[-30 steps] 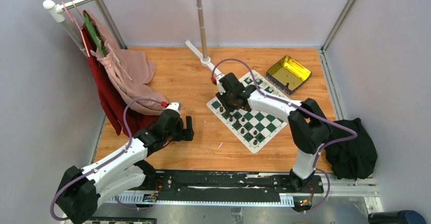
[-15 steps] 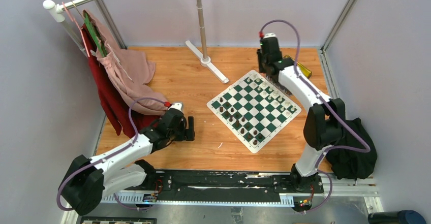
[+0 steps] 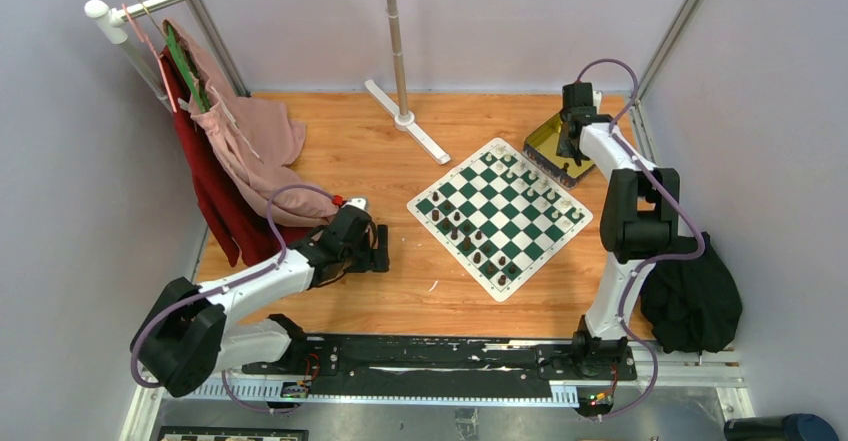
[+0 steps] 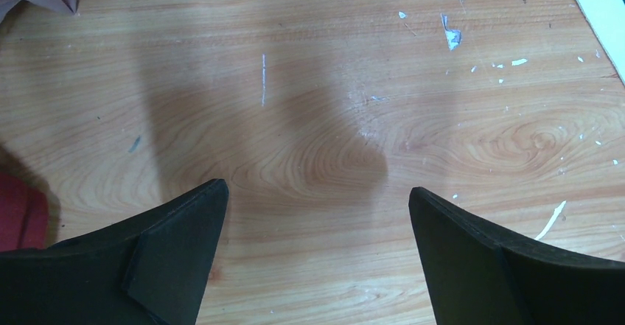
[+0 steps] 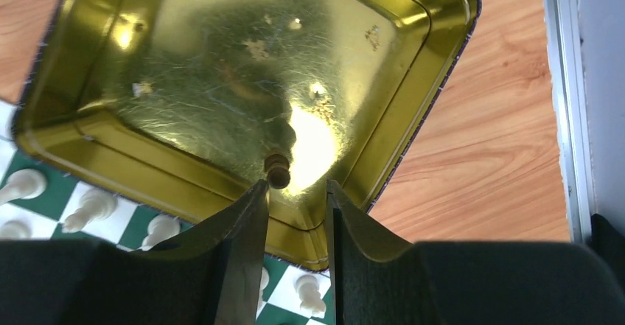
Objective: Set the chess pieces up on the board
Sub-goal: Pick up the chess piece from the storage box.
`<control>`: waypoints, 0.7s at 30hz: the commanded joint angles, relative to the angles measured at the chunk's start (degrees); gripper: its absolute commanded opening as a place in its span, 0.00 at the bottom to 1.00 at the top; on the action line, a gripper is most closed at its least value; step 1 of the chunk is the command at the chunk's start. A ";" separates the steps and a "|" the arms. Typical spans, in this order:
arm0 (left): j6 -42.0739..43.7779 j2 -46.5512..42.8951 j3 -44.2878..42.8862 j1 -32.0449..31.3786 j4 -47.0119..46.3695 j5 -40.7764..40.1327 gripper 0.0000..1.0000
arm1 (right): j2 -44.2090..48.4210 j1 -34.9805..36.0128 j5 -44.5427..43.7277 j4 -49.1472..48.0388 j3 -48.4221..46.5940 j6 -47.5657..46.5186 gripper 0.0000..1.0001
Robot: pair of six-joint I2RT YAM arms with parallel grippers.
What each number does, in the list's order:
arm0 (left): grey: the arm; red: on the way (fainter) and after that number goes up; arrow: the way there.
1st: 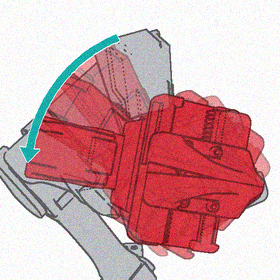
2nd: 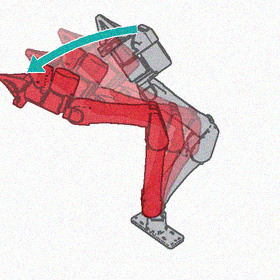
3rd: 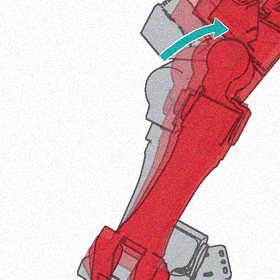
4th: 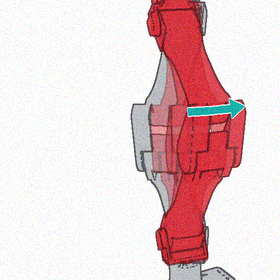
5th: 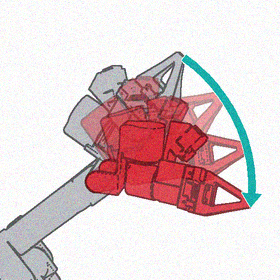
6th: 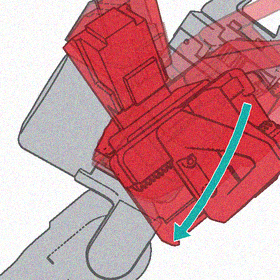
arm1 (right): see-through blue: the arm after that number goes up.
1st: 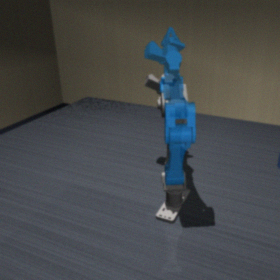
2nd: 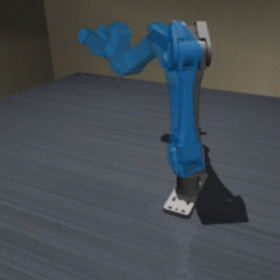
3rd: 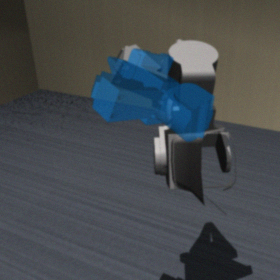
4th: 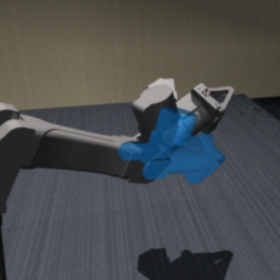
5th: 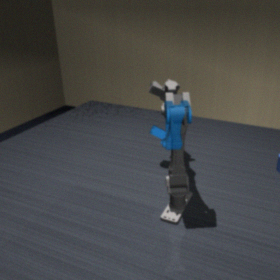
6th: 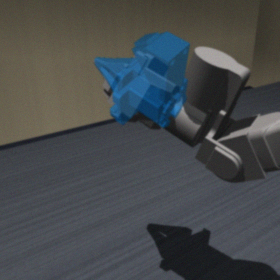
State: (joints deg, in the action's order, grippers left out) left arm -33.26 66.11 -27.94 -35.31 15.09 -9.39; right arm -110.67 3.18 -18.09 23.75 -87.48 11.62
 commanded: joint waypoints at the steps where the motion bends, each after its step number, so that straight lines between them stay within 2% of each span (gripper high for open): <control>1: -0.91 1.59 -1.71 0.40 -2.10 0.46 1.00 | -2.33 -2.32 1.48 1.65 0.18 2.83 0.38; 21: -2.00 5.58 -3.05 -0.65 -3.57 0.86 1.00 | -5.89 -4.84 5.97 1.60 -1.26 4.00 0.37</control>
State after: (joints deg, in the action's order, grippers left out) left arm -34.52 70.76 -29.87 -35.48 12.08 -8.95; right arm -115.24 -0.60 -12.82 23.59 -88.01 14.66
